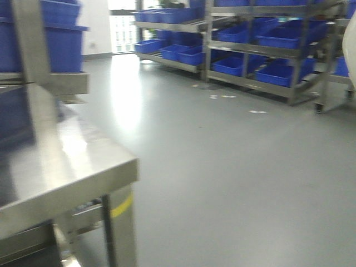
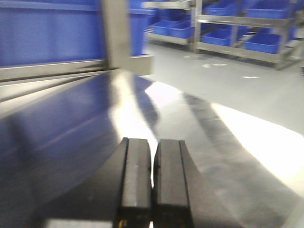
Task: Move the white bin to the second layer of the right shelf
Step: 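Drive the base away from the table carrying the bin in the right gripper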
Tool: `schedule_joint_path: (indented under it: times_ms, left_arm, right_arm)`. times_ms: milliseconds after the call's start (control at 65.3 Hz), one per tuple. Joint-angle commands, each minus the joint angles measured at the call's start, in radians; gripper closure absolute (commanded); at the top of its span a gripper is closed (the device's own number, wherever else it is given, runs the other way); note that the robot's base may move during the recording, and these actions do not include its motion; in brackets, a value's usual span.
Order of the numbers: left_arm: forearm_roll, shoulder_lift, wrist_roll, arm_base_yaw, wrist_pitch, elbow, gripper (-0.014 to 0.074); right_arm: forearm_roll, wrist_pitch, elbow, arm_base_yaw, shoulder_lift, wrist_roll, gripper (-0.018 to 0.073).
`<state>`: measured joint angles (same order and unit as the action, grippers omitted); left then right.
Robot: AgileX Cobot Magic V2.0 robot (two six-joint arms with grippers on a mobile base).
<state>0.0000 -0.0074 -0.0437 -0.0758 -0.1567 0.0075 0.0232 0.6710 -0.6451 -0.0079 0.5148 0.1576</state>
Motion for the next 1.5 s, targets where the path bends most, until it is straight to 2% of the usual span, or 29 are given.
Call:
schedule_joint_path:
  times_ms: [0,1486]
  left_arm:
    - [0.0,-0.016,0.005,-0.004,0.083,0.037,0.0512]
    - [0.0,-0.016,0.005,-0.004,0.083,0.037,0.0512]
  right_arm:
    - [-0.002,-0.088,-0.028,-0.007,0.0,-0.002,0.0511]
    - [-0.002,-0.088,-0.028,-0.007,0.0,-0.002,0.0511]
